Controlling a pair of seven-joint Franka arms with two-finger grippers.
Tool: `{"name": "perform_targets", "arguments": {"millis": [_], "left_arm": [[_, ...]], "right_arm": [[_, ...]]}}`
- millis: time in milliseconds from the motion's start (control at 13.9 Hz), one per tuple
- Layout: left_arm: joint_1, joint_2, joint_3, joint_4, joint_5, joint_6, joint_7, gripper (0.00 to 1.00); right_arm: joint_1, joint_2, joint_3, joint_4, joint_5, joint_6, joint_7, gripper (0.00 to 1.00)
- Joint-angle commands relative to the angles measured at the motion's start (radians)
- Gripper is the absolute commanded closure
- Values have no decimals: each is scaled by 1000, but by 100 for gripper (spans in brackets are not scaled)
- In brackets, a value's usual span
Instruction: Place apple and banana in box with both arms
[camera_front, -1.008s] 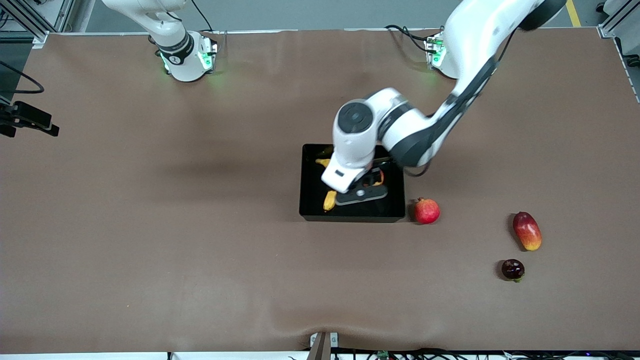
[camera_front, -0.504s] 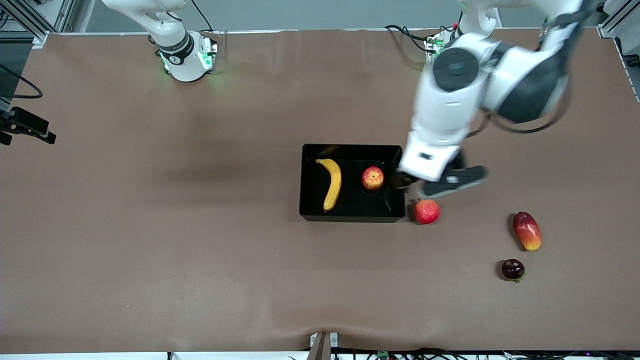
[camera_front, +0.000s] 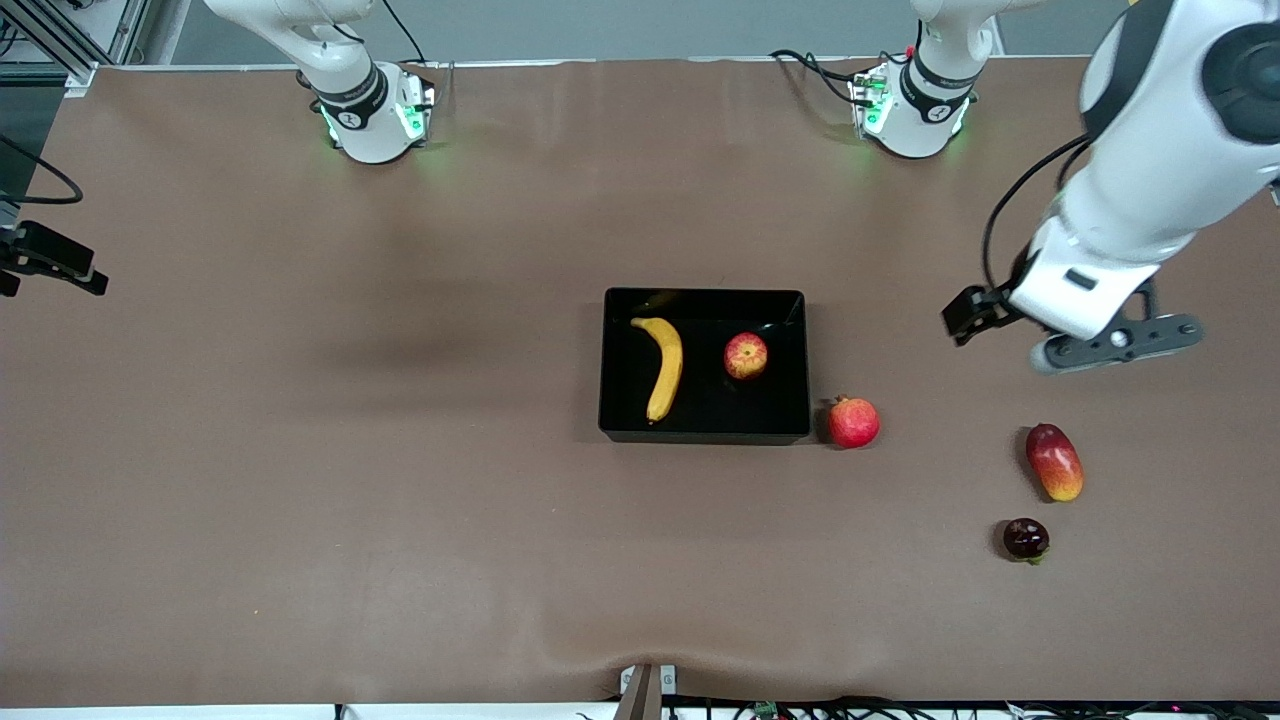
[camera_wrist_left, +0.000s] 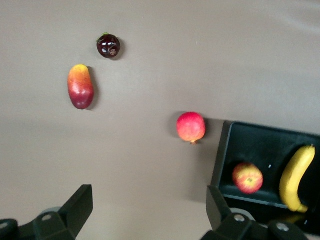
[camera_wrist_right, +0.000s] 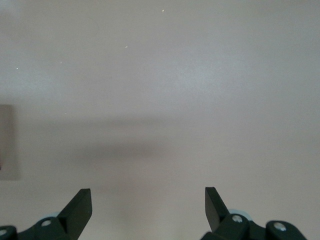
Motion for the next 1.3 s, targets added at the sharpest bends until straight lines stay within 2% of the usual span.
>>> {"name": "perform_targets", "arguments": {"millis": [0,288,360,432,576,720,864,1224], "left_arm": [[-43,-121,109,-74,-50,-50,114,0],[-210,-247,413,-163,-188,-82,209,0],[-242,-282,456,-197,-190,-82,231,0],[-261,-322,470,-232,-192,-82,234,0],[-267,-339,470,-246,-192,-102,231,0],[-261,-333,467,-238,-189,-110,236,0],[-252,-319,469,-209,-183,-110,236,0],[-252,-302,470,-174,-161,-113,257,0]], "right_arm": [[-4,-1,8,-2,13,1,22,0],[-4,4,8,3,11,5,31,0],[-4,4,8,3,11,5,31,0],[-6,4,8,3,11,5,31,0],[-12,5,8,3,10,1,29,0],[-20,8,8,3,11,-12,8,0],[-17,8,8,3,13,-82,0,0],[-15,4,7,7,8,-81,35,0]]}}
